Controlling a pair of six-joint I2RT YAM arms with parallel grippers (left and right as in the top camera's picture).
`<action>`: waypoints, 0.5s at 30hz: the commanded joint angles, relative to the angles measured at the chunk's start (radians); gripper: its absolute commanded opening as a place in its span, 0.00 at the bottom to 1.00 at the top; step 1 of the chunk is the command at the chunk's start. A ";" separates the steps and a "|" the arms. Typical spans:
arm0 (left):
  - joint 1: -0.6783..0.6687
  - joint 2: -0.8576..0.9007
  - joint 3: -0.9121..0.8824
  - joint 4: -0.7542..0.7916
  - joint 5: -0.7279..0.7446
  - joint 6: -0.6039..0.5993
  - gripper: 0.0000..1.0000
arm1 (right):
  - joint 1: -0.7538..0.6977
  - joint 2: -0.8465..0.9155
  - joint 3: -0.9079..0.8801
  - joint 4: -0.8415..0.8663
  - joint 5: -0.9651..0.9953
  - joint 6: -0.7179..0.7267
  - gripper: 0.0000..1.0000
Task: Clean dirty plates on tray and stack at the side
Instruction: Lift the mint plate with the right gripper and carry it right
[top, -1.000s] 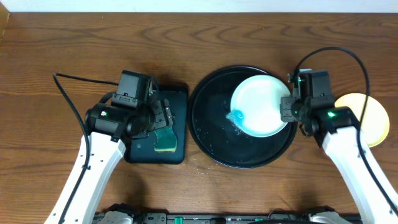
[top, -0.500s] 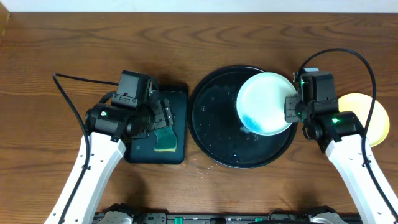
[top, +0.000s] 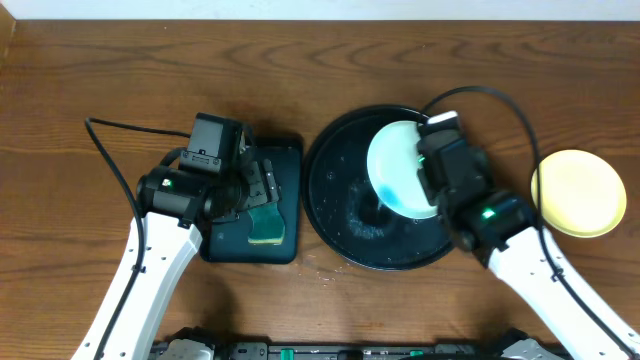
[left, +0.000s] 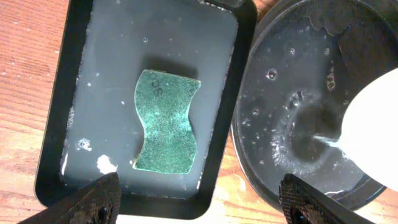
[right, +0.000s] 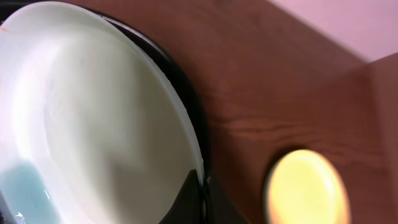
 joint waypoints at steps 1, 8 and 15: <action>0.004 0.000 0.022 -0.002 -0.002 -0.004 0.82 | 0.079 -0.006 0.007 0.003 0.237 -0.013 0.01; 0.004 0.000 0.022 -0.002 -0.002 -0.004 0.82 | 0.174 -0.006 0.007 0.002 0.294 -0.013 0.01; 0.004 0.000 0.022 -0.002 -0.002 -0.004 0.82 | 0.207 -0.006 0.007 0.007 0.311 -0.116 0.01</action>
